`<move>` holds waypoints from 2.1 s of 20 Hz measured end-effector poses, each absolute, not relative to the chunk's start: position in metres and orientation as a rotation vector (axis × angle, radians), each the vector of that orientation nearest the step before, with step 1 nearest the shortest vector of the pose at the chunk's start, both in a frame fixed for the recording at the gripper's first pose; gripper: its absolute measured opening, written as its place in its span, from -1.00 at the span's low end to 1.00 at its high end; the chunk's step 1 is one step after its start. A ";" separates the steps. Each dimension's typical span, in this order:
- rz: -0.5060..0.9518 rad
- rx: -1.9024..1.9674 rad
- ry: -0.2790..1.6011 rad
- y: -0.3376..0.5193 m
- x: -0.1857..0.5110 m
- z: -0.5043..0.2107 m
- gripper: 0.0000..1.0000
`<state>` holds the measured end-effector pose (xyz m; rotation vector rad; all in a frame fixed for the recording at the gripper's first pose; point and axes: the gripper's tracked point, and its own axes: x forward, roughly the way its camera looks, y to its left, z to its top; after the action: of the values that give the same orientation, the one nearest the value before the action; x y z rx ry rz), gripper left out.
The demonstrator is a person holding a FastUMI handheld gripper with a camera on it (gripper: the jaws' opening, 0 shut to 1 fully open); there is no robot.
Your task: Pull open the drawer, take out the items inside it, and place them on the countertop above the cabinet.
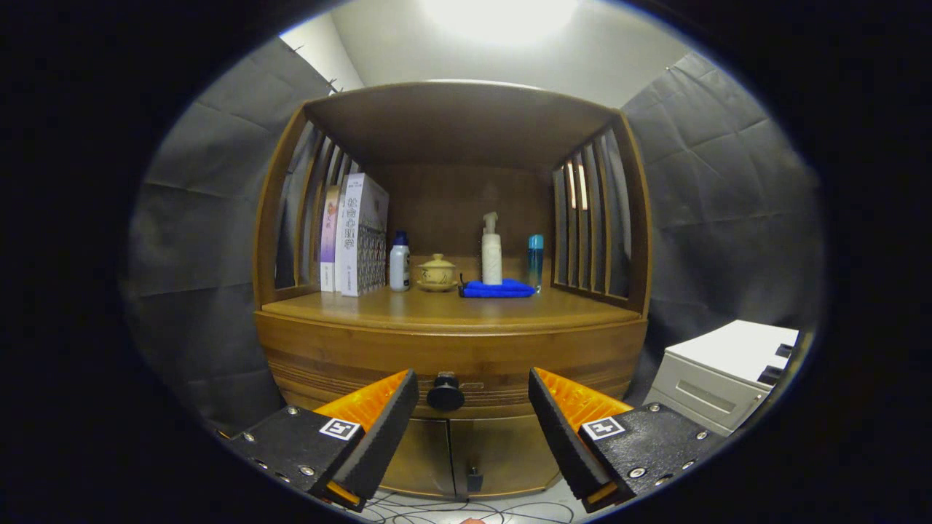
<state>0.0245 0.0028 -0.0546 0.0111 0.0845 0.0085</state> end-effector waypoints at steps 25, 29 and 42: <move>0.035 0.046 0.290 0.036 0.101 -0.120 -0.14; 0.040 0.038 0.289 0.038 0.096 -0.119 -0.18; 0.037 -0.025 0.302 0.038 0.047 -0.117 -0.19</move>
<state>0.0468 0.0377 -0.1173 -0.0248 0.3019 0.0365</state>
